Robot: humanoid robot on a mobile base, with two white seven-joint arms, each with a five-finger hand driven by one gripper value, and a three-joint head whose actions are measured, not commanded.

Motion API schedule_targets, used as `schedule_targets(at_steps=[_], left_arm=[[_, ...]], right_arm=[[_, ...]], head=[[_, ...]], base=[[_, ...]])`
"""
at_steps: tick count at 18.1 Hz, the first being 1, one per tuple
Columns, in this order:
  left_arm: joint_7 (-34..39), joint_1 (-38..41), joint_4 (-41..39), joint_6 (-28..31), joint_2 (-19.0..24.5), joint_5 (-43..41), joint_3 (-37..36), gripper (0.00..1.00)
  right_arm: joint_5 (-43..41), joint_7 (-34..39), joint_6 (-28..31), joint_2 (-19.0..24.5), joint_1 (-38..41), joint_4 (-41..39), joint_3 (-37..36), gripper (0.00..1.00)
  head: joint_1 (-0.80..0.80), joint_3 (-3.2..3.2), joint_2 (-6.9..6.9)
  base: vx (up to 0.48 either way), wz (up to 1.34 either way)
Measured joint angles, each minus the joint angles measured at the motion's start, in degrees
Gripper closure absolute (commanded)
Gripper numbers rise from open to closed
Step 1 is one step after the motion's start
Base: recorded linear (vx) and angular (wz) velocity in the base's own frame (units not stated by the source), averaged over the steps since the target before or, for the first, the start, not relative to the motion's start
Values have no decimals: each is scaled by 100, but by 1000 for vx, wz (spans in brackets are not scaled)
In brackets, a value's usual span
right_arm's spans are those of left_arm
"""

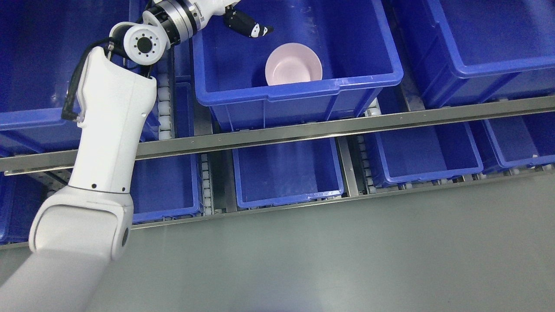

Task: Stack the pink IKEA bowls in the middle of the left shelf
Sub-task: 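Lower the stacked bowls into the middle blue bin and release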

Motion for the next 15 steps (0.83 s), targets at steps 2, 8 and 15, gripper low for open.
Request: schedule_targets(at_steps=[2,8,15], left_arm=[[558,37,30,194,-91,73,252,1],[2975,318,-115,1266,-251,2070,839,0],[3597,1160,-975,2023,-353,3153,931,0]], right_arm=[[0,0,0,0,0,0,0,0],[0,-33,0,0,-1,0,0,0],[0,-4,0,0,0,0,0,0]], head=[[0,0,0],[0,0,0],[0,0,0]], base=[[33,-27],[20,-13],[2,0]])
